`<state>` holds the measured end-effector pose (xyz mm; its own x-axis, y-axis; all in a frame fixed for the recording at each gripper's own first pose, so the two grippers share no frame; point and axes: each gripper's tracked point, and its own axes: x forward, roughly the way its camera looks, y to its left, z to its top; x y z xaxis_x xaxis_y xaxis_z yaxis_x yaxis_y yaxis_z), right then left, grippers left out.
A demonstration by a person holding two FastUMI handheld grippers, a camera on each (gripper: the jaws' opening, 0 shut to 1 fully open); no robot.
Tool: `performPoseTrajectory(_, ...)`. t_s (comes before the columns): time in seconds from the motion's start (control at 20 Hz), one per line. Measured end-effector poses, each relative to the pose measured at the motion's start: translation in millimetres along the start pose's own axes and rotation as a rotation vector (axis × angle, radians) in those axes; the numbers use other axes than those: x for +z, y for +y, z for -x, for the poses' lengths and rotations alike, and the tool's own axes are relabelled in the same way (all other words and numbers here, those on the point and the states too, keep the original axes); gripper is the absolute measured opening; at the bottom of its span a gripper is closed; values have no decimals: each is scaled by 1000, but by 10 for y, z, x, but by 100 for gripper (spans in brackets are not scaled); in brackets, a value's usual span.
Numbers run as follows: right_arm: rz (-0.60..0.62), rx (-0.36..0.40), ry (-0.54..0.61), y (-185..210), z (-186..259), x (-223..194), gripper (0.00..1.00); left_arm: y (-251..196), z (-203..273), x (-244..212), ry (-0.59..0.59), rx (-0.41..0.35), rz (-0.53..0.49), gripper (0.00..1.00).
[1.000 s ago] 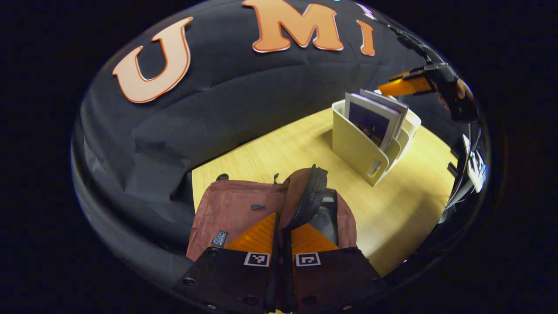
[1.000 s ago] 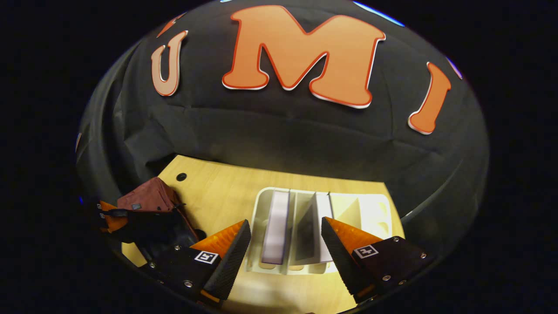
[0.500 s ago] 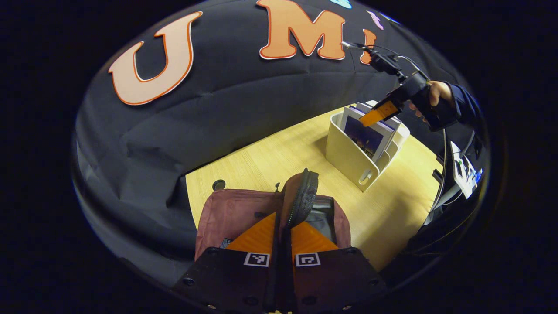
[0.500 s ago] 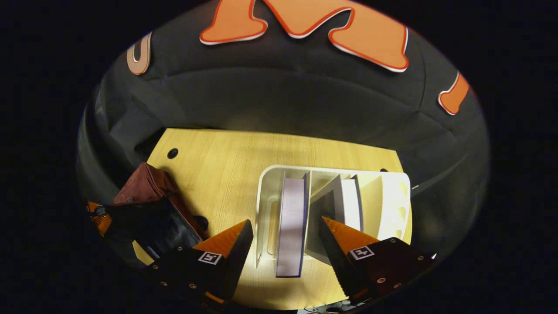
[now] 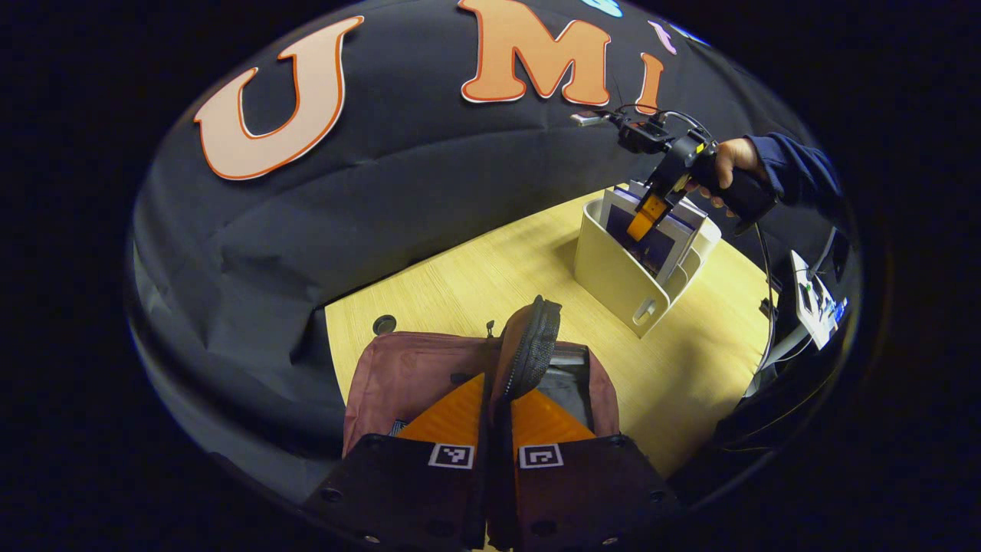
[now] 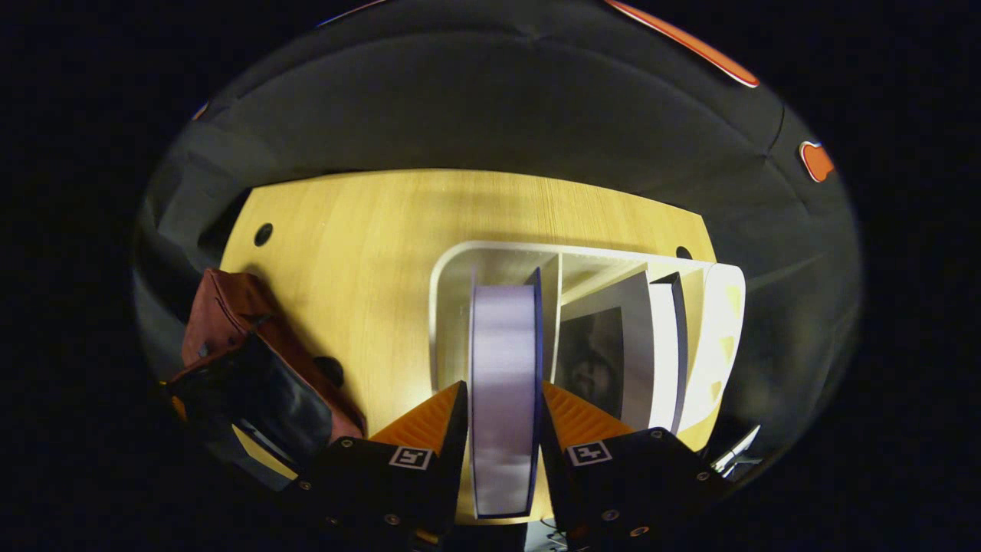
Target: Open the schoolbag, grab two books from the bookshelf and put them into the schoolbag.
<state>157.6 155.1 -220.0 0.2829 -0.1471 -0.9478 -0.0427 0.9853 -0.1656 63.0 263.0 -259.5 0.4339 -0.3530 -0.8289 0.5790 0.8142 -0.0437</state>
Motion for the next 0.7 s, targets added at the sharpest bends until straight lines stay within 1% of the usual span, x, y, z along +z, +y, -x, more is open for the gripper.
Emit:
performPoseTrajectory(0.05,-12,10,4,20,-48,15,45,3,-14,-6,1,0,6,7)
performPoseTrajectory(0.1,-30,15,13,18,-9,11,43,-12,-17,-14,2,-5,11,7)
performPoseTrajectory(0.15,-44,18,23,6,25,0,40,-10,-26,-23,4,-8,16,7)
performPoseTrajectory(0.3,-40,11,13,-87,170,21,38,-25,-28,-27,5,-14,22,7)
performPoseTrajectory(0.45,-57,38,-18,-167,473,70,37,-23,-58,-31,7,-18,26,8)
performPoseTrajectory(0.7,-101,71,-107,-358,1099,136,37,-40,-119,-51,10,-29,45,7)
